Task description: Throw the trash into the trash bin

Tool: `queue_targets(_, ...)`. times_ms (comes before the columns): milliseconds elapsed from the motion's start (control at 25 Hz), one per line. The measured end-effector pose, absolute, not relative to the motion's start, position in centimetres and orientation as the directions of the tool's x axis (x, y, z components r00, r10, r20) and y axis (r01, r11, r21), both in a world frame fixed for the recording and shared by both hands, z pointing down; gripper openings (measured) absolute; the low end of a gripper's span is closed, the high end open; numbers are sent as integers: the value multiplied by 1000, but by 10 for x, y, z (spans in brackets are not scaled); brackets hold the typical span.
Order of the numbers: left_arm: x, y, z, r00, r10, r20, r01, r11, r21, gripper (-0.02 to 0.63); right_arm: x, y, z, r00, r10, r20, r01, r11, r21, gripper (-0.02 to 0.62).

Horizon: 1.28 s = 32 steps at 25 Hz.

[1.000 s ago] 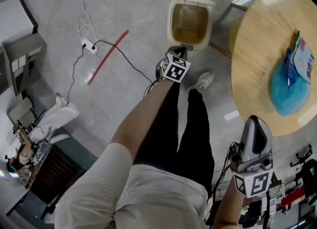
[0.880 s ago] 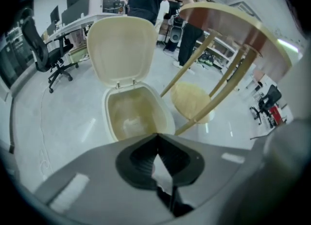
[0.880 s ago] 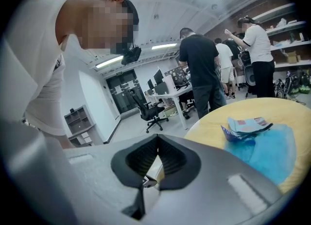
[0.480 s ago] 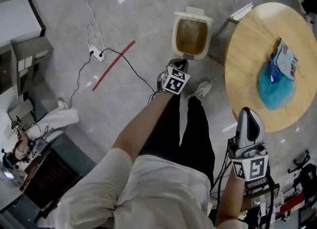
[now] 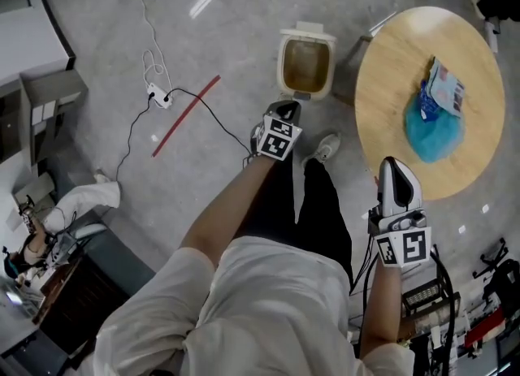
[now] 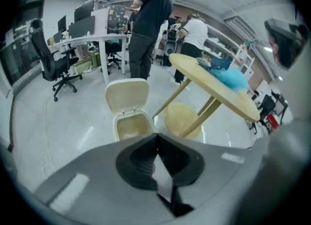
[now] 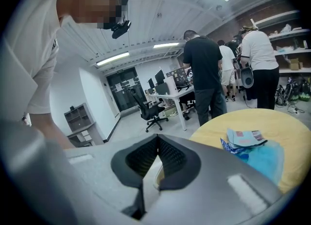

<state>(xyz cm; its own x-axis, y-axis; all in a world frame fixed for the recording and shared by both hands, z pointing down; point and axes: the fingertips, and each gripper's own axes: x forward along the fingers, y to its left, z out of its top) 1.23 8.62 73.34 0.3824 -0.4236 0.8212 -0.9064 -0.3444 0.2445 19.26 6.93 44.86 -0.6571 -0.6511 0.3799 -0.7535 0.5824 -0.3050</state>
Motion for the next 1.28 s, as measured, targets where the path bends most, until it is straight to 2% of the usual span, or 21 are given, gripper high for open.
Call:
queue_targets(440, 7, 98, 641, 403, -492, 771, -903, -349, 249, 3, 191, 84, 419, -661, -644, 386, -750, 592, -296, 2)
queue_targets(720, 5, 95, 570, 429, -590, 684, -897, -367, 246, 3, 186, 91, 402, -669, -637, 384, -742, 604, -290, 2)
queue_targets(1280, -11, 115, 466, 419, -705, 572, -906, -365, 214, 3, 174, 101, 367, -693, -630, 350, -717, 650, -250, 2)
